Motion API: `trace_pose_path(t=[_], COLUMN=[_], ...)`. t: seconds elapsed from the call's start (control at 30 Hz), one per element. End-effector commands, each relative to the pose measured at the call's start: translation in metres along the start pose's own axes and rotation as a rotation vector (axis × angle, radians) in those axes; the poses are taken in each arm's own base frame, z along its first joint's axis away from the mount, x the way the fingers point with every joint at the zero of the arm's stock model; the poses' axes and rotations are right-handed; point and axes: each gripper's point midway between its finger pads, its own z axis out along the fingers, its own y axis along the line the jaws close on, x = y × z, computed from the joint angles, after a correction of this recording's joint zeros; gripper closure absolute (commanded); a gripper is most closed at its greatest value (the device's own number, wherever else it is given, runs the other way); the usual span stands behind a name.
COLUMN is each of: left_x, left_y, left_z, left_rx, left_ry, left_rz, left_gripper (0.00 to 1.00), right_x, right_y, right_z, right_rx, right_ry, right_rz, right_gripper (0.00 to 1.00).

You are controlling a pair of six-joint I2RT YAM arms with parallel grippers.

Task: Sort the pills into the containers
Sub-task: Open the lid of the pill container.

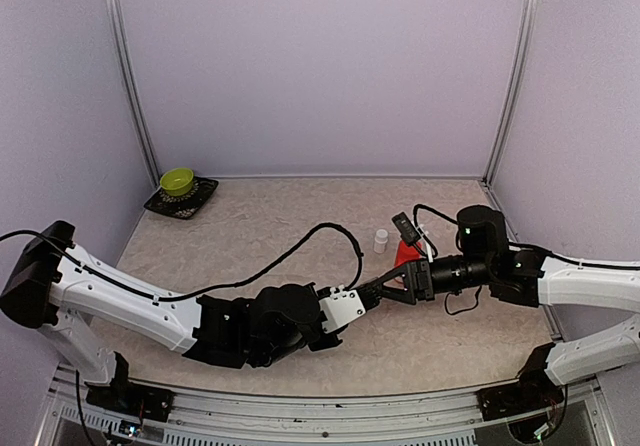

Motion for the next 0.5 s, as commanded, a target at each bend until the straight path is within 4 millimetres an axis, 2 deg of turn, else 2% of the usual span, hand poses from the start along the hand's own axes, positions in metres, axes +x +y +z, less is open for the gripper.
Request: trace_pose_path(t=[0.0,0.27,0.47], left_x=[-0.0043,-0.0034,-0.0027], left_y=[-0.0002,-0.0011,-0.0014], left_z=[-0.0007,-0.0004,-0.0008], left_rx=[-0.01,-0.008,-0.006], left_ry=[-0.007,-0.006,-0.004], left_rz=[-0.015,-0.019,-0.023], left_gripper=[0.84,0.84,0.84], right_x=[0.0016,0.002,0.0017], right_y=[0.006,0.0046,0.0043], right_z=[-0.0022,-0.0002,0.0004], right_rx=[-0.014,-0.016,-0.017], right_ry=[-0.012,-0.008,-0.008], right_rz=[-0.036,-0.028,-0.02], right_gripper=[0.35,0.4,0.5])
